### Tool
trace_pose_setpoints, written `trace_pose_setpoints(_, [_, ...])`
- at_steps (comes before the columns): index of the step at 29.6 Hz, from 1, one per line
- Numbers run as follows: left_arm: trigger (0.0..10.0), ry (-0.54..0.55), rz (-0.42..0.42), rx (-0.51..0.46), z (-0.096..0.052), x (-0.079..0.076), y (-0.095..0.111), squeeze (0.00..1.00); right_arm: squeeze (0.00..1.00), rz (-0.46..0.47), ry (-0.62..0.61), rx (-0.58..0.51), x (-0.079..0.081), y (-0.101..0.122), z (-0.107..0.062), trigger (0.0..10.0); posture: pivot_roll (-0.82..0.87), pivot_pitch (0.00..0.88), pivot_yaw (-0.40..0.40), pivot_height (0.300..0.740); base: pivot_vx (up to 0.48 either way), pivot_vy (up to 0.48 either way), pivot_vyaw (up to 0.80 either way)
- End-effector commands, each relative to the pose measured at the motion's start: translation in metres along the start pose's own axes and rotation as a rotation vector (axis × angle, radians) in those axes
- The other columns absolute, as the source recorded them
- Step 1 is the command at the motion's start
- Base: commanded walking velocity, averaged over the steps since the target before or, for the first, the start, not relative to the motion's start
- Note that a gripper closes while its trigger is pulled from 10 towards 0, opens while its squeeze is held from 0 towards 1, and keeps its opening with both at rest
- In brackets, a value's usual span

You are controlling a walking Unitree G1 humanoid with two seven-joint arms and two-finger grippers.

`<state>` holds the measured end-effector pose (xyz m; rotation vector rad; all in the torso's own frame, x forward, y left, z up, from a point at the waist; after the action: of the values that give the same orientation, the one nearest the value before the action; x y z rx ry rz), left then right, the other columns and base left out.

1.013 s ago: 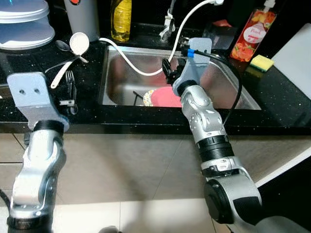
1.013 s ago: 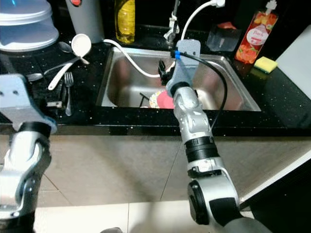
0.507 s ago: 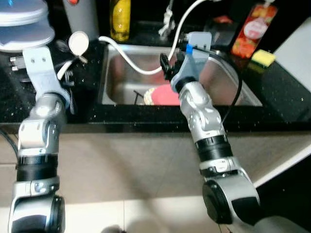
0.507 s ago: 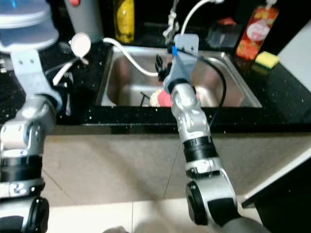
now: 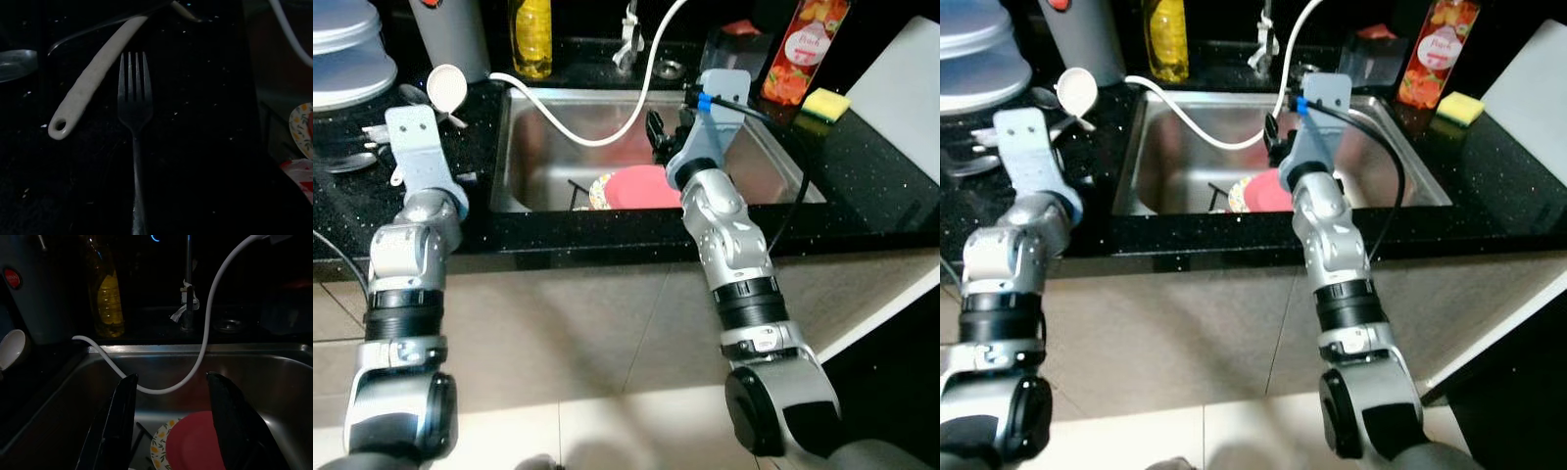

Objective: Kitchen organization

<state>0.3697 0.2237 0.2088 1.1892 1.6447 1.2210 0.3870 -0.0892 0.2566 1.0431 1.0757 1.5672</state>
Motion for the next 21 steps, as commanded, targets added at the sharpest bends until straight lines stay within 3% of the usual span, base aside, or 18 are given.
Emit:
trace_pose_setpoints(1, [9.2,0.021,-0.008,0.097,0.003,-0.003,-0.022,0.0,0.0,-0.001,-0.015,0.016,-0.003,-0.003,-0.003,10.0,0.19,0.0,-0.009,0.74,0.0,0.0,0.0])
trace_pose_setpoints(2, [9.2,0.035,-0.01,0.101,0.003,-0.002,-0.023,0.0,0.0,0.0,-0.016,0.017,-0.003,-0.004,-0.004,10.0,0.19,0.0,-0.009,0.74,0.0,0.0,0.0])
trace_pose_setpoints(3, [10.0,0.059,-0.018,0.104,0.002,-0.002,-0.025,0.0,0.0,0.001,-0.018,0.019,-0.004,-0.004,-0.004,10.0,0.2,0.0,-0.003,0.74,0.0,0.0,0.0])
trace_pose_setpoints(6, [9.8,0.102,-0.044,0.116,-0.001,0.0,-0.029,0.0,0.0,0.003,-0.019,0.023,-0.004,-0.006,-0.005,10.0,0.2,0.0,-0.004,0.74,0.0,0.0,0.0])
trace_pose_setpoints(7, [8.7,0.11,-0.056,0.124,-0.001,0.0,-0.031,0.0,0.0,0.003,-0.019,0.025,-0.004,-0.006,-0.005,10.0,0.21,0.0,-0.004,0.74,0.0,0.0,0.0])
trace_pose_setpoints(8, [5.3,0.122,-0.068,0.136,-0.001,0.002,-0.034,0.0,0.0,0.004,-0.019,0.026,-0.004,-0.007,-0.004,10.0,0.21,0.0,-0.003,0.74,0.0,0.0,0.0])
trace_pose_setpoints(10, [5.3,0.13,-0.076,0.145,-0.001,0.004,-0.036,0.0,0.0,0.004,-0.019,0.027,-0.004,-0.007,-0.004,10.0,0.21,0.0,-0.003,0.74,0.0,0.0,0.0])
trace_pose_setpoints(11, [3.2,0.136,-0.08,0.159,-0.001,0.006,-0.039,0.0,0.0,0.005,-0.019,0.028,-0.003,-0.007,-0.004,10.0,0.21,0.0,-0.002,0.74,0.0,0.0,0.0])
trace_pose_setpoints(12, [3.2,0.136,-0.08,0.159,-0.001,0.006,-0.039,0.0,0.0,0.005,-0.019,0.028,-0.003,-0.007,-0.004,10.0,0.21,0.0,-0.002,0.74,0.0,0.0,0.0])
trace_pose_setpoints(13, [0.0,0.157,-0.079,0.181,0.001,0.012,-0.044,0.0,0.0,0.007,-0.021,0.029,-0.003,-0.007,-0.003,10.0,0.21,0.0,0.001,0.74,0.0,0.0,0.0])
trace_pose_setpoints(21, [0.0,0.204,-0.1,0.234,0.004,0.028,-0.058,0.0,0.0,0.012,-0.033,0.038,-0.006,-0.01,-0.006,10.0,0.21,0.0,0.008,0.74,0.0,0.0,0.0])
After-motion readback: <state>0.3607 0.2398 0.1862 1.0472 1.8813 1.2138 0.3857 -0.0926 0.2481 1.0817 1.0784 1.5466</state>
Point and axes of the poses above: a point about 5 cm out from each wrist's last joint towards the gripper, its own z axis pointing out of the wrist towards the gripper, its own y axis along the axis of the wrist's last joint, x = y × z, the point moved 1 cm from there along z, pointing out of the wrist towards the gripper, and after that the axes turned 1 degree about z, right-handed, at the moved point
